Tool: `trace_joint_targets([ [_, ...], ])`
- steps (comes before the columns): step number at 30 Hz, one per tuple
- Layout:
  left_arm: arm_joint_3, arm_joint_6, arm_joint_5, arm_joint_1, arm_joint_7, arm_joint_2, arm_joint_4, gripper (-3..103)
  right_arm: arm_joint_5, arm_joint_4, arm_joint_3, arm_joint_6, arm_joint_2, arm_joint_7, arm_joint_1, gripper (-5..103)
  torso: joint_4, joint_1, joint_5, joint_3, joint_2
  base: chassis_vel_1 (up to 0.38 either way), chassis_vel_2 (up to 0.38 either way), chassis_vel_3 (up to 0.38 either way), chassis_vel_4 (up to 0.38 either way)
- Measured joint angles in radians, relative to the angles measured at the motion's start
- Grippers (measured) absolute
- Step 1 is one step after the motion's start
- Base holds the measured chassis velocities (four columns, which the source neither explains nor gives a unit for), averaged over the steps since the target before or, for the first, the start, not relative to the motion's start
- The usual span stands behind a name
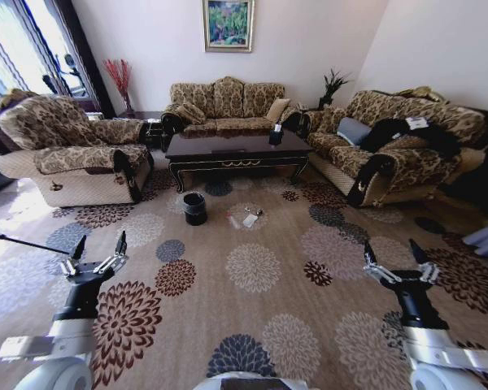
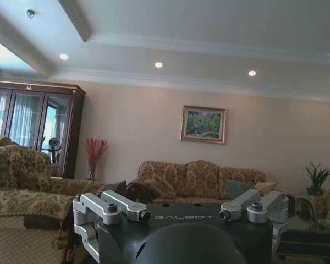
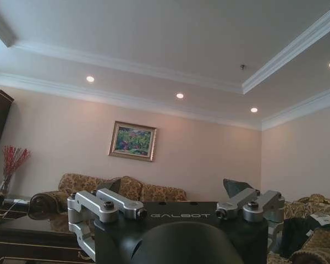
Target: Move to the front of the table and pick up the trash from the floor, then place it into the trash bin.
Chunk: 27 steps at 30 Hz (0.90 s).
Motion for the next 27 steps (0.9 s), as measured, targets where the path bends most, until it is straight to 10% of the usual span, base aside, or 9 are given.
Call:
trace_joint_targets([
  [7, -0.005, 0.116, 0.082, 0.003, -0.024, -0.002, 0.034, 100, 0.006, -0.001, -0.007, -0.018, -0.006, 0.076, 0.003, 100, 0.0, -0.011, -0.0001, -0.014, -0.025, 0.0, 0.0, 0.0, 0.0],
  [17, -0.008, -0.02, 0.011, 0.002, 0.053, 0.0, -0.014, 100, 0.017, -0.013, -0.02, 0.012, -0.01, 0.071, 0.014, 100, 0.0, -0.019, 0.0, -0.025, -0.044, 0.0, 0.0, 0.0, 0.0],
  [27, -0.012, -0.036, 0.035, 0.013, 0.074, 0.0, 0.001, 100, 0.021, -0.003, -0.02, -0.039, -0.012, 0.049, 0.004, 100, 0.0001, -0.026, -0.0001, -0.033, -0.06, 0.0, 0.0, 0.0, 0.0],
])
